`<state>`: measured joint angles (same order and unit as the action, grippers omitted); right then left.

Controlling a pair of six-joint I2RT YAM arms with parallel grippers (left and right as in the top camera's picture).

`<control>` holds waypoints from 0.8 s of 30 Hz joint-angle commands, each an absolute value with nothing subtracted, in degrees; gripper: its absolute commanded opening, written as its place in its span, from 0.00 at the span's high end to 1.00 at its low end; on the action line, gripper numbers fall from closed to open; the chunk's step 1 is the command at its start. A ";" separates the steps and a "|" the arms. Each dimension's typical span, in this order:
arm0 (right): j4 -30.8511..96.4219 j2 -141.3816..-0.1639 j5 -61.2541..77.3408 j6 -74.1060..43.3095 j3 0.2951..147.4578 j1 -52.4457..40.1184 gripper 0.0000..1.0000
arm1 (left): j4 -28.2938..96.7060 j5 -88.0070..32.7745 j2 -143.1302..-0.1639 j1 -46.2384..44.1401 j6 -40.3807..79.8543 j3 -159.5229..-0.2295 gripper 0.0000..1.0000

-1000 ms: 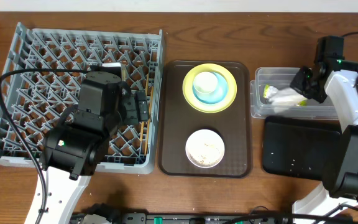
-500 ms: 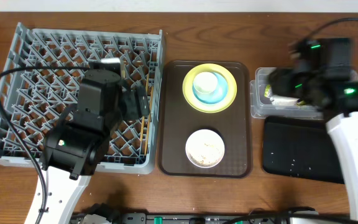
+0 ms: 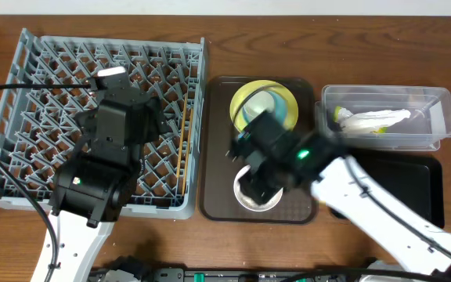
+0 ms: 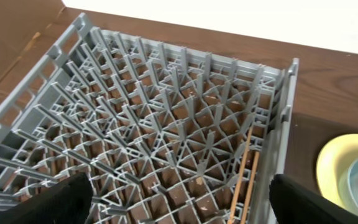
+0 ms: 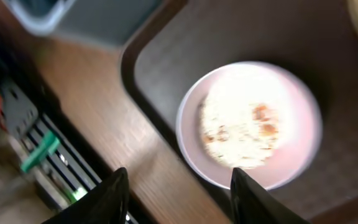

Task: Sort waste into correct bins and load items into the dishwasher
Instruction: 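Move the right gripper to the white rice bowl and grasp its rim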

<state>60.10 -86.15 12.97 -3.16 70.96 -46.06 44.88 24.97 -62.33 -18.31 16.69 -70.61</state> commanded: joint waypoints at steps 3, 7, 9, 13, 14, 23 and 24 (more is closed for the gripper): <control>57.41 -89.06 8.84 -3.16 67.26 -51.99 0.50 | 44.95 27.68 -61.73 -18.06 17.26 -71.59 0.07; 52.38 -91.11 7.64 -3.16 63.35 -54.63 0.49 | 44.95 27.68 -61.73 -18.06 17.26 -71.59 0.07; 49.23 -92.16 7.49 -3.16 61.34 -55.13 0.49 | 44.95 27.70 -61.73 -18.06 17.26 -71.59 0.06; 44.03 -93.91 6.15 -3.18 58.46 -55.16 0.51 | 44.95 27.70 -61.73 -18.06 17.26 -71.59 0.06; 43.40 -94.30 5.15 -3.18 58.26 -55.16 0.51 | 44.95 27.70 -61.73 -18.06 17.26 -71.59 0.06; 43.27 -94.85 0.47 -3.22 58.28 -55.16 0.75 | 44.95 27.70 -61.73 -18.06 17.26 -71.59 0.07; 43.90 -94.85 0.47 -3.49 58.28 -55.16 0.75 | 44.95 27.68 -61.73 -18.06 17.26 -71.59 0.07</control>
